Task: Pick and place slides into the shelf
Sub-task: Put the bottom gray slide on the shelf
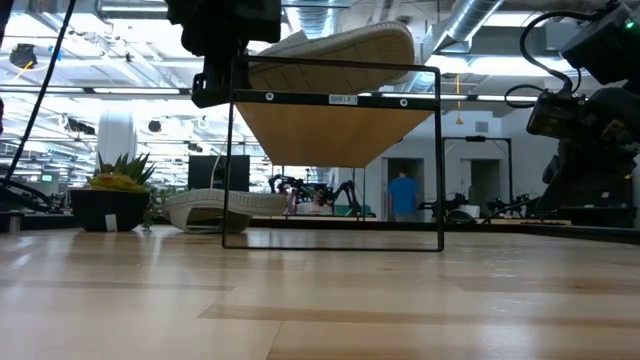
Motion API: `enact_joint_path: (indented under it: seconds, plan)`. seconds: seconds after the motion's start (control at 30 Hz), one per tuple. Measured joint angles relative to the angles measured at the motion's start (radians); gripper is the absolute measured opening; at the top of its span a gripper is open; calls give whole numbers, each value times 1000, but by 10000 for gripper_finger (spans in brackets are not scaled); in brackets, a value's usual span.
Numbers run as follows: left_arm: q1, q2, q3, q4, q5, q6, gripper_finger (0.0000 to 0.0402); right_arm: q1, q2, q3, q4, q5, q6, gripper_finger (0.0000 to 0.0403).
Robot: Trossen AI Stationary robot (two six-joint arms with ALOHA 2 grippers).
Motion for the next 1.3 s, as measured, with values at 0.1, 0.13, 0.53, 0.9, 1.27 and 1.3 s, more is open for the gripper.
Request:
enact_joint_path:
  seconds: [0.1,0.13,0.53,0.9,1.27,1.3]
  plan:
    - [0,0,0,12,5,1,25,0,0,0,0,0,0,0]
    - [0,0,0,13,9,0,30,0,0,0,0,0,0,0]
    - [3,0,0,35,70,-27,97,0,0,0,0,0,-1,0]
    - [15,-1,0,55,135,-55,118,0,0,0,0,0,-9,0]
    - [15,-1,0,66,128,-41,200,0,0,0,0,0,-9,0]
    - [15,-1,0,65,128,-41,207,0,0,0,0,0,-9,0]
